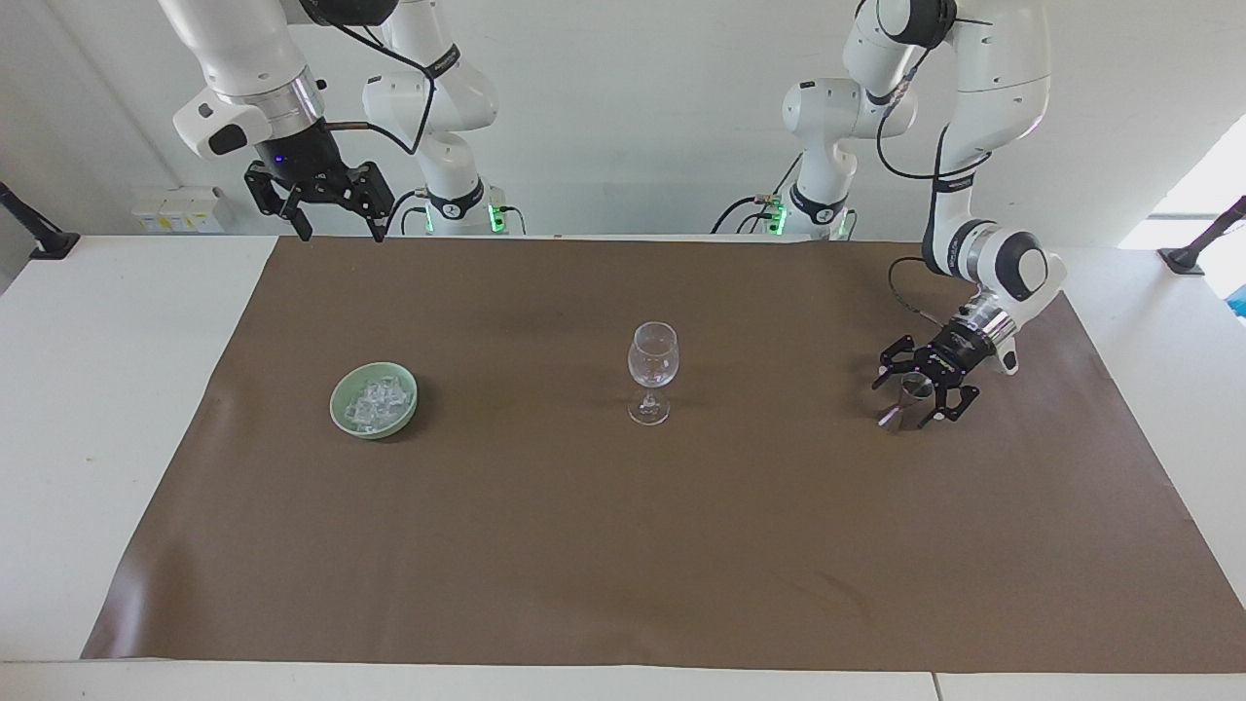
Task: Pour wine and add ice with both arms
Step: 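Lift the silver cup with the left gripper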
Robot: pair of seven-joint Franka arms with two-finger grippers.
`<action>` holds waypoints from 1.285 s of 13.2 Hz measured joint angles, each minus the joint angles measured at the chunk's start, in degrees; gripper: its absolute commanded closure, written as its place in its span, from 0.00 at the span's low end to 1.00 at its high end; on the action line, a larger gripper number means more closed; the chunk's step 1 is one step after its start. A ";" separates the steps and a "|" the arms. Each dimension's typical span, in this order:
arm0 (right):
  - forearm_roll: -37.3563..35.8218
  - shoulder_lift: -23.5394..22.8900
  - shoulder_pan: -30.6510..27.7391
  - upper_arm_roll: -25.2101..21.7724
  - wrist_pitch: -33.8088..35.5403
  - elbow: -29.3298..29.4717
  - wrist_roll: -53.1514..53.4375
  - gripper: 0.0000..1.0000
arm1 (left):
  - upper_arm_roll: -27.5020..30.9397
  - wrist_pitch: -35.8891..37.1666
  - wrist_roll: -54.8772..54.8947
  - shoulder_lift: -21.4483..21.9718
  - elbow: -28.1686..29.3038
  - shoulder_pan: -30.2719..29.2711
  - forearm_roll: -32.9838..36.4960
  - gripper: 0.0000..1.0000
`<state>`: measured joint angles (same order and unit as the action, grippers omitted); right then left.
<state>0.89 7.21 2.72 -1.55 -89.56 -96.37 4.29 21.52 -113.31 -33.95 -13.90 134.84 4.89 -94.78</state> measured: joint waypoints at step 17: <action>0.00 0.00 0.00 0.00 0.00 0.00 0.00 0.00 | 0.42 -0.64 -0.11 0.63 1.26 -0.12 -3.40 1.00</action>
<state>0.89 7.21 2.72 -1.55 -89.56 -96.37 4.29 21.94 -113.95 -34.07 -13.27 136.10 4.77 -98.19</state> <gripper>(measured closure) 0.000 0.780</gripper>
